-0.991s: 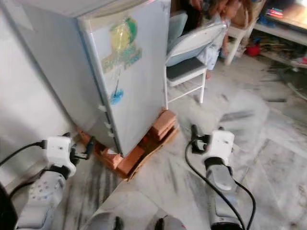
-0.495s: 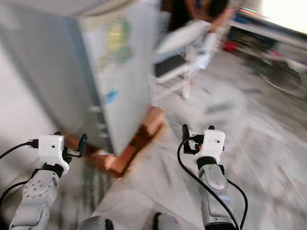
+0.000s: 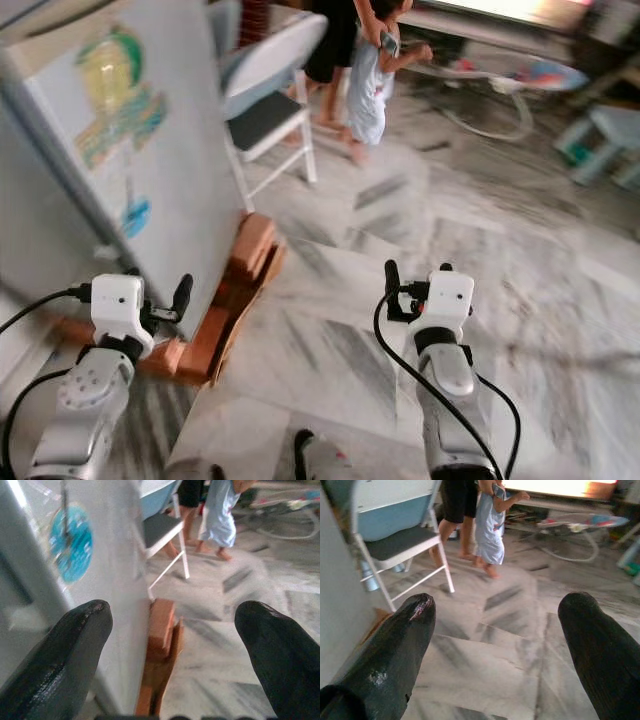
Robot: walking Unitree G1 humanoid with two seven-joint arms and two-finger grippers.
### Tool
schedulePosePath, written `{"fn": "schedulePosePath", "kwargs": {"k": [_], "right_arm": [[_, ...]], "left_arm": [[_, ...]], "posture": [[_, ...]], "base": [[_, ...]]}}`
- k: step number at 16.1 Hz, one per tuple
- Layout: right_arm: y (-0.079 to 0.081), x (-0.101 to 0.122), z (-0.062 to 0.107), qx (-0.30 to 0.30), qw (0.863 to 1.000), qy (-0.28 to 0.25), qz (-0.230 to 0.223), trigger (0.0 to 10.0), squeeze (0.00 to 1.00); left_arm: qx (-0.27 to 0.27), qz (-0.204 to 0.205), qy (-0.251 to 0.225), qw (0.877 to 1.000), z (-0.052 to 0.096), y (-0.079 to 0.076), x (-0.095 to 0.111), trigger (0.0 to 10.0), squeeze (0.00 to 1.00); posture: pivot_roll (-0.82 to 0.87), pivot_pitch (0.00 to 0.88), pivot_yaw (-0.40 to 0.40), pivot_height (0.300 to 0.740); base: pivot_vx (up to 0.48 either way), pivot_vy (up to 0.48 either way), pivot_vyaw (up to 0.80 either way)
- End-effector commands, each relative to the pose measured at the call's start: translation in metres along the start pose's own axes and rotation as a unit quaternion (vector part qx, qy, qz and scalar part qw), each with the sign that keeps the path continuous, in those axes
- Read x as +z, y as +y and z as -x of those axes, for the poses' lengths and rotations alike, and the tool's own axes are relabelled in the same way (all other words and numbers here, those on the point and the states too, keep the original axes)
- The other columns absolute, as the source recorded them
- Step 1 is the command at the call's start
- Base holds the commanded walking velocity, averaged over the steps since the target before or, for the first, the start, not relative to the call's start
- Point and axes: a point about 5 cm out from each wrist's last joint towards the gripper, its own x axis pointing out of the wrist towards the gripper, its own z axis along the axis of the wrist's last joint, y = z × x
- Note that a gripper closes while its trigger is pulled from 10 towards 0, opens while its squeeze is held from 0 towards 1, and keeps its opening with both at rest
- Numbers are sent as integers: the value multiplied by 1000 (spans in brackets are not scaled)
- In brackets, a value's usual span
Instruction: Restocking fridge
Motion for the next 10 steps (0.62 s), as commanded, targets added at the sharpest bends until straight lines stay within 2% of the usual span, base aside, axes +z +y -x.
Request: {"fn": "schedulePosePath", "kwargs": {"k": [1,4,10], "right_arm": [[1,2,1,-2,1000,-4,0,10000,0],[1,2,2,-2,1000,-5,0,10000,0],[1,2,1,-5,1000,-6,0,10000,0]], "left_arm": [[-2,-1,5,1000,1,2,-3,10000,0],[-3,-4,4,1000,1,2,-2,10000,0],[-5,-3,-1,1000,0,1,0,10000,0]], "posture": [[75,102,-59,740],[76,105,-58,740],[78,107,-57,740]], "base": [[0,352,-800],[0,0,-585],[0,0,0]]}}
